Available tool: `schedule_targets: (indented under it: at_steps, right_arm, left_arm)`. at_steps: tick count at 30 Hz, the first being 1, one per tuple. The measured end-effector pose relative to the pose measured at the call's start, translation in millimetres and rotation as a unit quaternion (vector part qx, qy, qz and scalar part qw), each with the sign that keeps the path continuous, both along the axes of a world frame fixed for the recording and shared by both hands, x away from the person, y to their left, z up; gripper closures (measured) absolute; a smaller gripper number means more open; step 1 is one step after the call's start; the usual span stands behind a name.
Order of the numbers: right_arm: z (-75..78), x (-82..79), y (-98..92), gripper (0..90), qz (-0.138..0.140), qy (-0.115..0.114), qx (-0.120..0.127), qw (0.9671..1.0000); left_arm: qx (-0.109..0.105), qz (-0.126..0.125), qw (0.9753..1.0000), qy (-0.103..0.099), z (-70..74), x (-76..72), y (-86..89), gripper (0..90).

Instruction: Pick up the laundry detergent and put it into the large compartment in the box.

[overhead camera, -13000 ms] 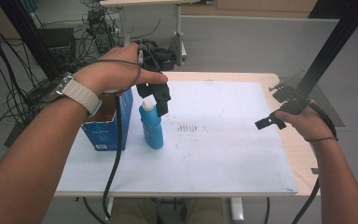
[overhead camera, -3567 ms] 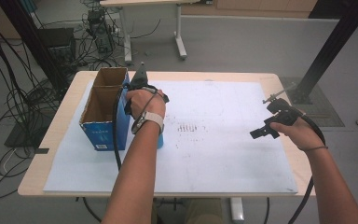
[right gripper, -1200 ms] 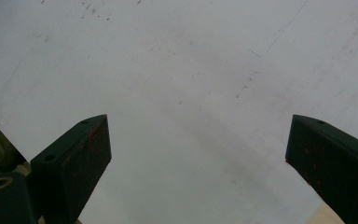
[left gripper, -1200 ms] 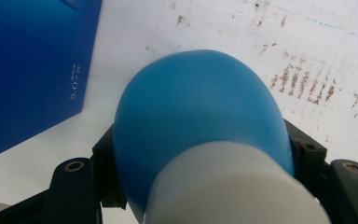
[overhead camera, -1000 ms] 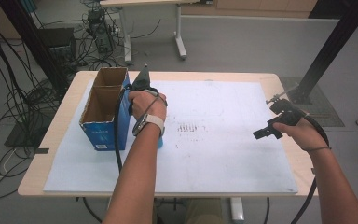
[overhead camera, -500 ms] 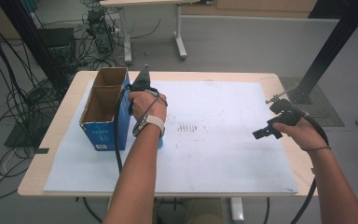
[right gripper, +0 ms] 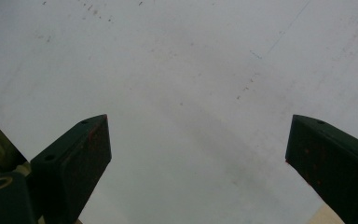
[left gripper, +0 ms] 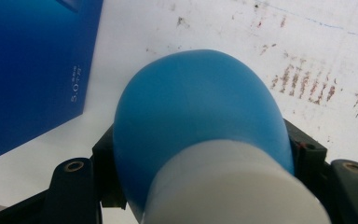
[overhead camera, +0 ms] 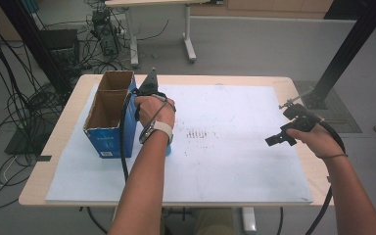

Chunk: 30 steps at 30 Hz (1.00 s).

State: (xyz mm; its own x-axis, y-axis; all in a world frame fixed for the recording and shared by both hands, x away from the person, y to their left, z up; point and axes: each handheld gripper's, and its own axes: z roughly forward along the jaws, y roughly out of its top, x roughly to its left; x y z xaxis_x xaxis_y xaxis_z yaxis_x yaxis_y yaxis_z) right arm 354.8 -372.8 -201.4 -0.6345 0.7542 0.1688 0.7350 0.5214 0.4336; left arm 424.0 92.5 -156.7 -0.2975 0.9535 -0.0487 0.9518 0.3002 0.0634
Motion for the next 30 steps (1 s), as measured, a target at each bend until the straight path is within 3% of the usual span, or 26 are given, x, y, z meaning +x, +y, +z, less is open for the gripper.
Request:
schedule_targets:
  at_steps: [30]
  right_arm:
    - [-1.9,-2.0,0.2,6.3,-0.001,0.003,-0.003,1.0000]
  left_arm:
    - [0.000,-0.009,1.0000,-0.004,0.0,-2.0,0.4,34.2]
